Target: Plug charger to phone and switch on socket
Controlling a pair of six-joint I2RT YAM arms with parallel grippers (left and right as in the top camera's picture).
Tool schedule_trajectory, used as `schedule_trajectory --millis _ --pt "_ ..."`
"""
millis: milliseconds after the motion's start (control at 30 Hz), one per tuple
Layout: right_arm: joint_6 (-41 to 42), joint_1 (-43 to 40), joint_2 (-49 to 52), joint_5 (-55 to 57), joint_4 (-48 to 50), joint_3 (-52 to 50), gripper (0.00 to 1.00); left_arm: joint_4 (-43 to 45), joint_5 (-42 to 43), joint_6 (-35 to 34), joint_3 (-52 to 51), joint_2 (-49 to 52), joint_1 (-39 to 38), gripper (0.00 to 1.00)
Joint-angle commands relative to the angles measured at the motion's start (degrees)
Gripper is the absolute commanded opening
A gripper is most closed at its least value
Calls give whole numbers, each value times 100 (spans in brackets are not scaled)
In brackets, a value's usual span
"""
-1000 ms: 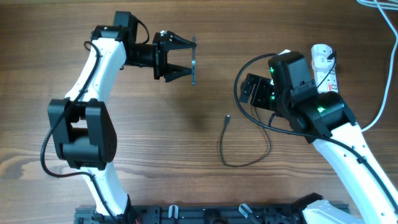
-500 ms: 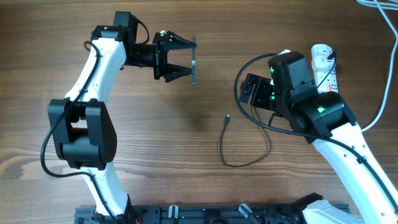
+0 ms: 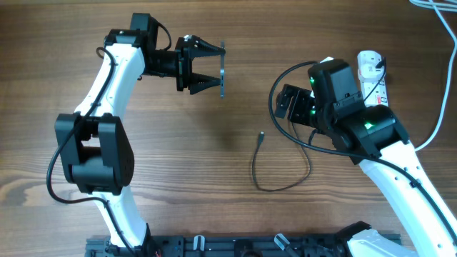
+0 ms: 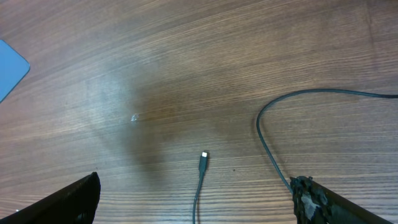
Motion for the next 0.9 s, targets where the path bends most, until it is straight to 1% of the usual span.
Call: schedule_trajectory --millis 0,867 --pt "44 22 59 118 0 125 100 -7 321 -55 -2 -225 48 66" --pt "46 22 59 118 0 125 100 -7 321 -55 -2 -225 48 66"
